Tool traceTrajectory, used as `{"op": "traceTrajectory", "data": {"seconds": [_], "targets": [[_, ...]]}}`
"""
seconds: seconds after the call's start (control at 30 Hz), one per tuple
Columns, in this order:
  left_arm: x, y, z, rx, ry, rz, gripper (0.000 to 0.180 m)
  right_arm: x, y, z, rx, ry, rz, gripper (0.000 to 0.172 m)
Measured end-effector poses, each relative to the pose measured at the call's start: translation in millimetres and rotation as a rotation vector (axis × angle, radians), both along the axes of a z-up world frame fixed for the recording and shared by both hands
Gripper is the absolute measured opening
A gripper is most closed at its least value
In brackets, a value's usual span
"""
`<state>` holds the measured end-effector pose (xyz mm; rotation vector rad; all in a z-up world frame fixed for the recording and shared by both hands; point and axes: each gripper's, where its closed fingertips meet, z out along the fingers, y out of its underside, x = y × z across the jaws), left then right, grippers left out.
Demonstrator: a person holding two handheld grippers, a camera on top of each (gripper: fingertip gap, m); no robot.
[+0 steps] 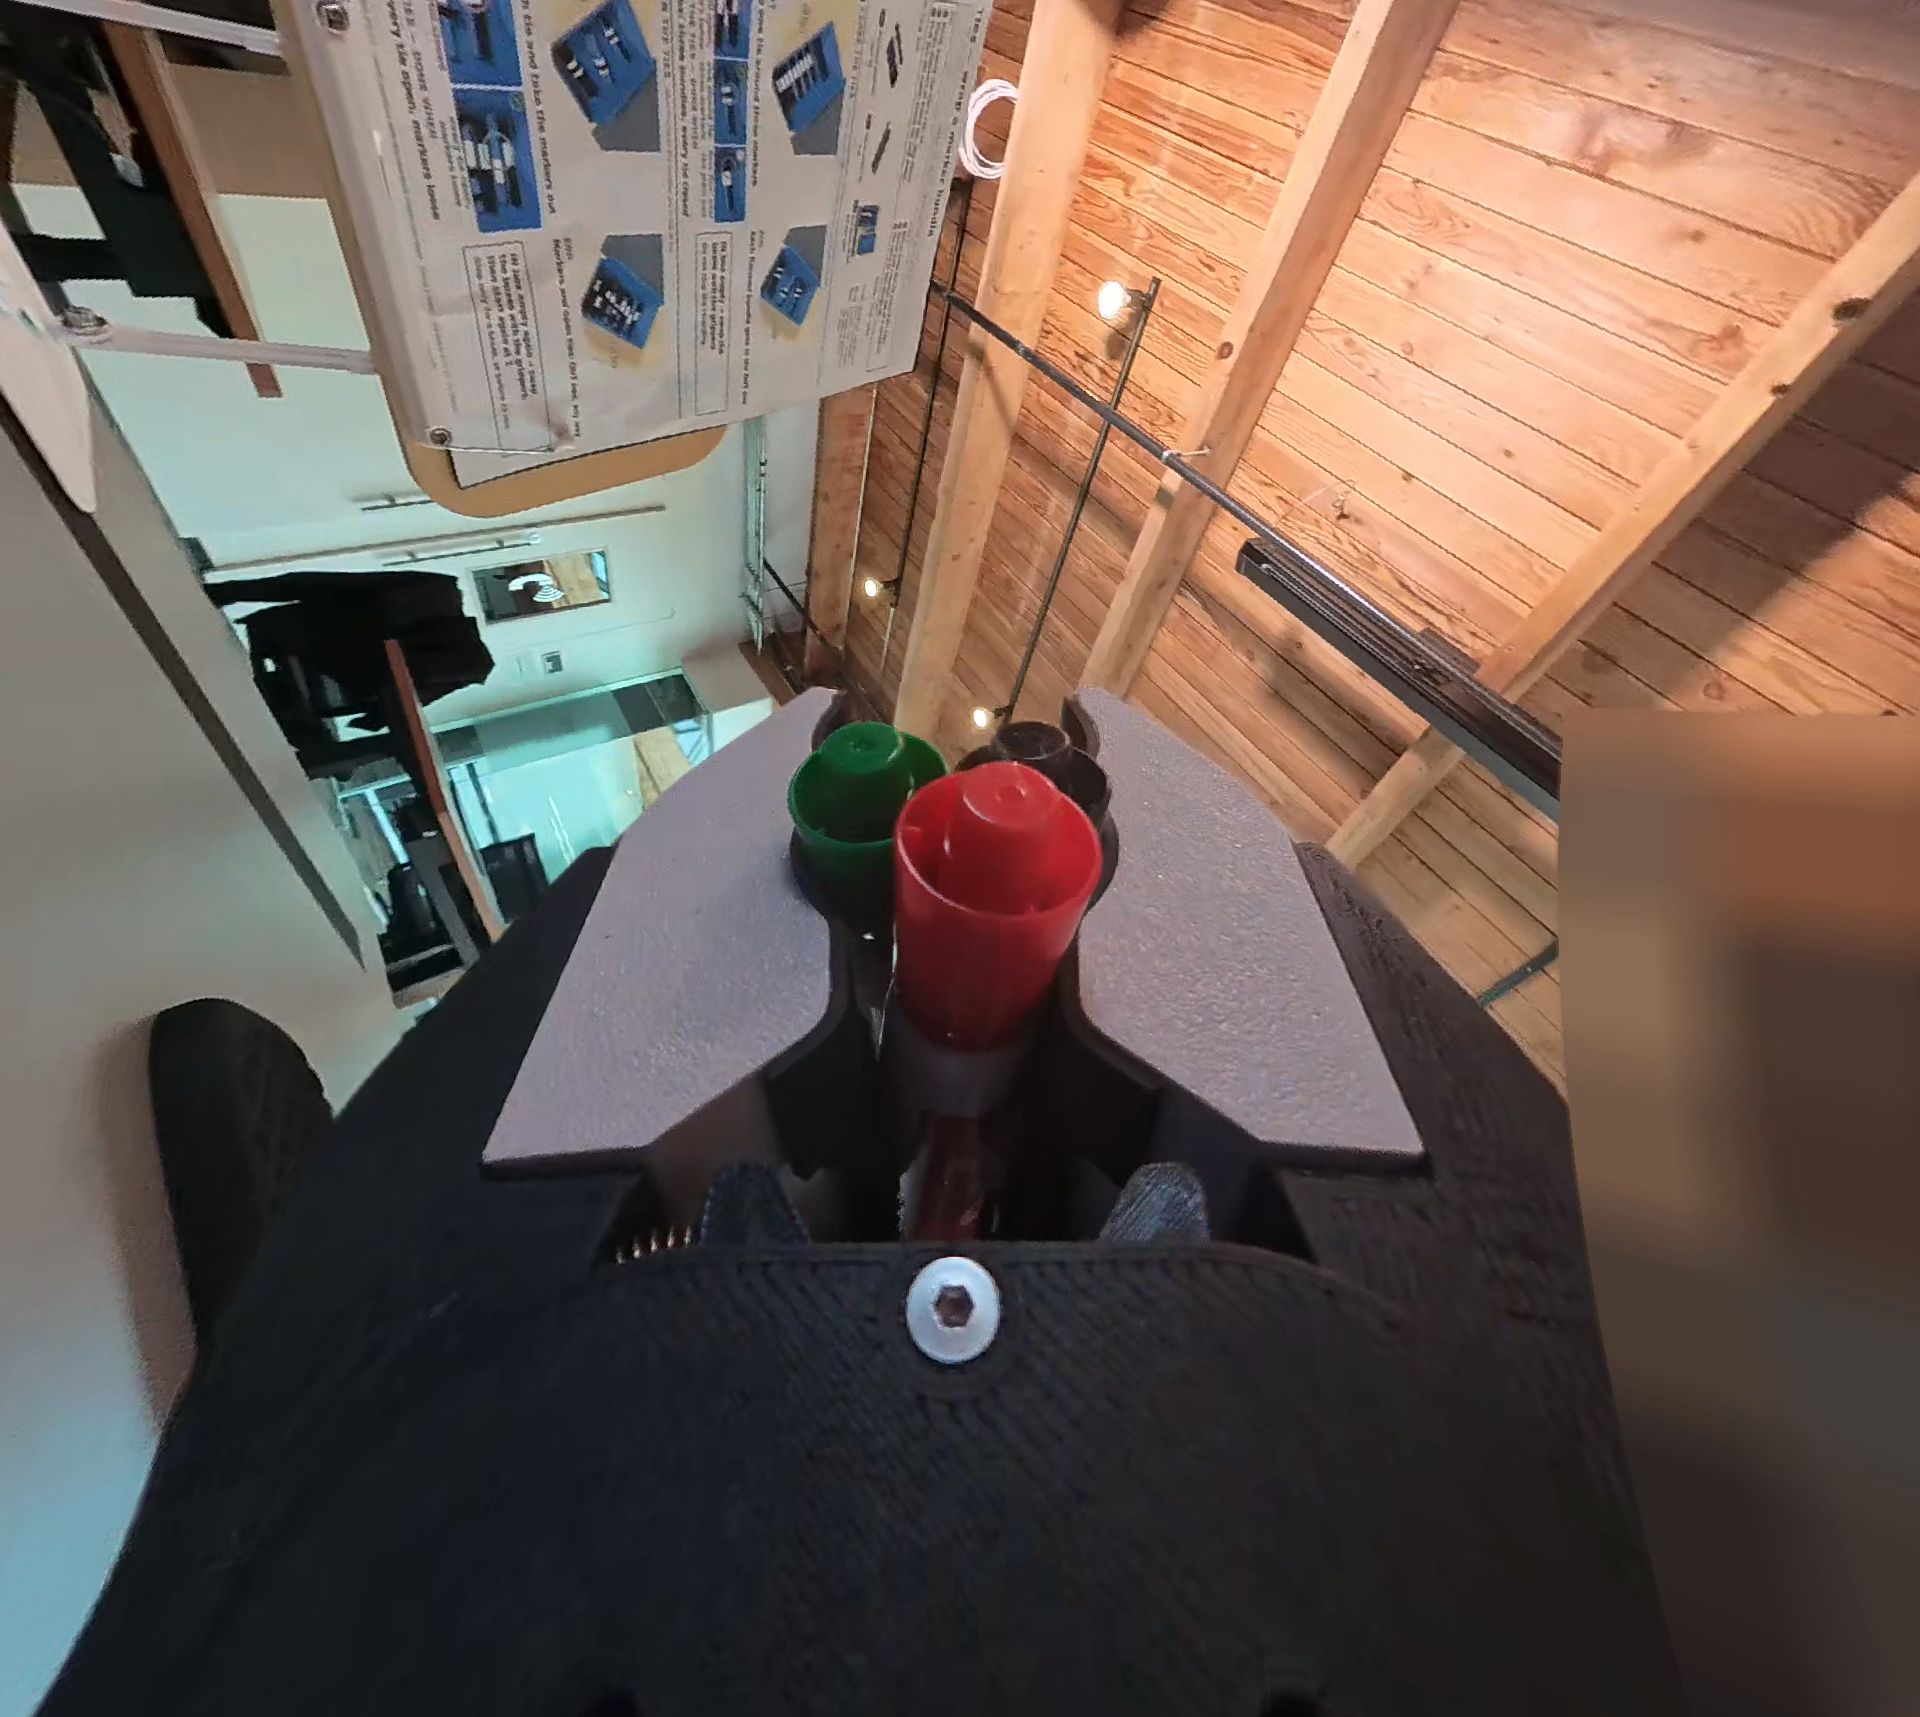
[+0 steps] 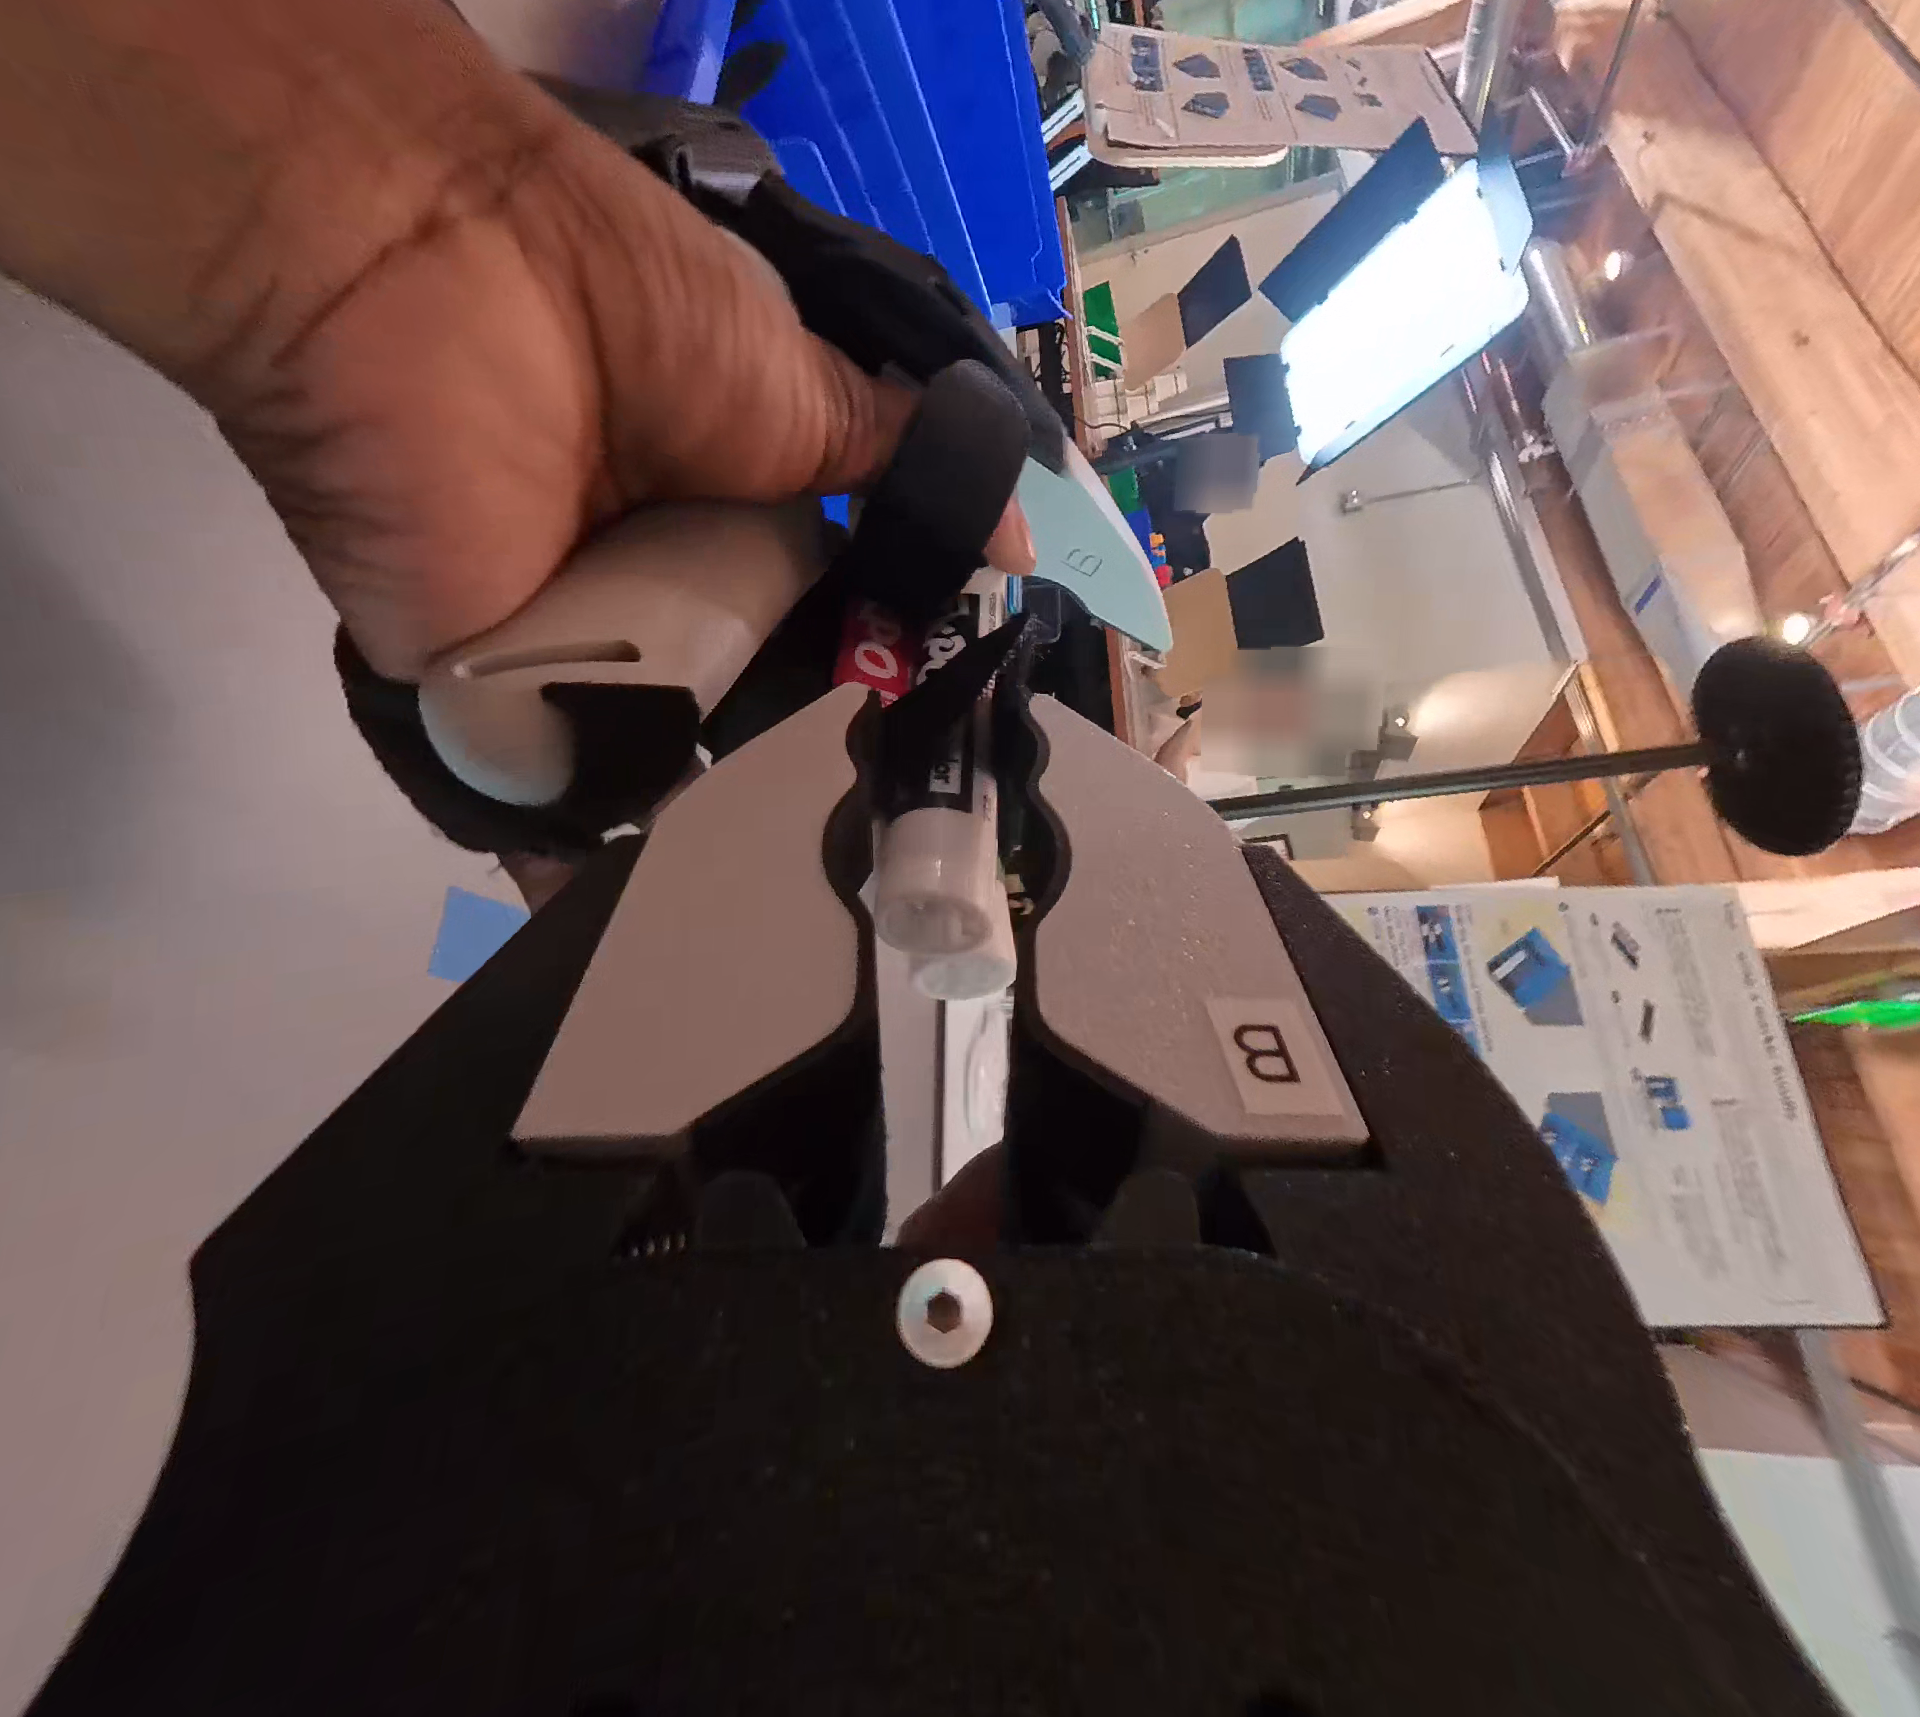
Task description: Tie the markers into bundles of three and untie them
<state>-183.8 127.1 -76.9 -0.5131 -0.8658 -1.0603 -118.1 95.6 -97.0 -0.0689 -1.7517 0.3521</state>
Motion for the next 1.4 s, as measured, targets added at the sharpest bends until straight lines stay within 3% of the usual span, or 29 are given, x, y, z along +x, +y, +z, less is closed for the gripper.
{"op": "traceTrajectory", "data": {"seconds": [0.37,0.5,0.73,0.9,1.03,1.4], "targets": [[7.4,-6.3,7.1,-0.045,-0.031,-0.019,0.038,7.5,-12.1,8.9,0.22,0.119,0.079,0.024],[6.3,-10.7,5.5,-0.058,-0.041,0.012,0.038,7.3,-14.0,11.9,0.221,0.082,0.085,0.016],[0.2,-17.8,4.6,-0.059,-0.06,0.055,0.039,9.0,-20.6,7.7,0.155,0.036,0.098,0.022],[-1.2,-26.8,9.2,-0.004,-0.064,0.101,0.039,11.6,-25.9,17.6,-0.149,-0.031,0.134,0.008],[-2.5,-32.9,15.0,0.021,-0.026,0.147,0.038,10.3,-27.3,21.6,-0.394,-0.122,0.158,0.006],[-8.1,-53.2,32.1,0.057,0.136,0.318,0.038,5.0,-31.3,27.7,-1.152,-0.581,0.266,0.003]]}}
